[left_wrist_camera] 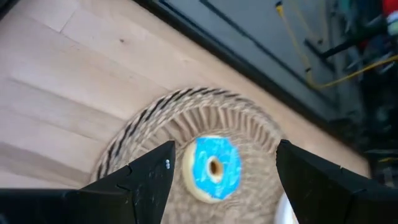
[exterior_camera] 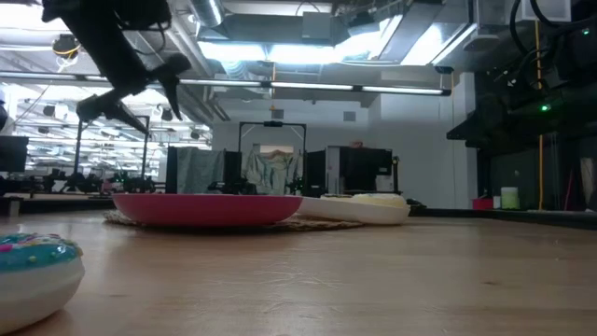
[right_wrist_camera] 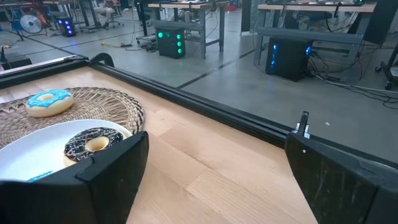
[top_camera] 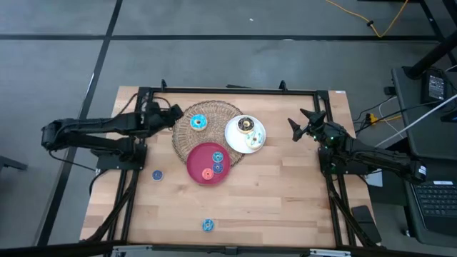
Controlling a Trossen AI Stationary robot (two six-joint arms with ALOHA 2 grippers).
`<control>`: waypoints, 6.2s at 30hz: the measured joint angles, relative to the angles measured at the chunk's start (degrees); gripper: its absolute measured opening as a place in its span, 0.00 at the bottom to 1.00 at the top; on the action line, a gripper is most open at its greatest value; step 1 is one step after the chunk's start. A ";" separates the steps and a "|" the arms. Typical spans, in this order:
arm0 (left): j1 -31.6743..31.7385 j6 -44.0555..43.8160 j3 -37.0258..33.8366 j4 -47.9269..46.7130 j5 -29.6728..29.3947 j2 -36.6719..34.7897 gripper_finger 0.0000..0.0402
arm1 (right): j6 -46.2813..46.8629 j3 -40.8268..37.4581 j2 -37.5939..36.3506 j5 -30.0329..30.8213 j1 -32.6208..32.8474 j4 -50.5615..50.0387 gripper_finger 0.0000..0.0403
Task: Pick & Place donuts
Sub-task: Put the large light blue donut on the white plate
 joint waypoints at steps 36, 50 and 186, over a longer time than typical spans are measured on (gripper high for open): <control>0.28 12.99 0.00 21.96 8.35 33.40 0.66 | 0.00 0.00 0.00 0.00 0.00 0.00 0.93; 0.50 12.80 0.00 26.62 9.23 36.94 0.60 | 0.00 0.00 0.00 0.01 -0.01 0.00 0.93; -2.49 59.54 39.07 12.88 33.38 59.48 0.30 | 0.00 0.02 0.04 0.02 -0.02 0.00 0.93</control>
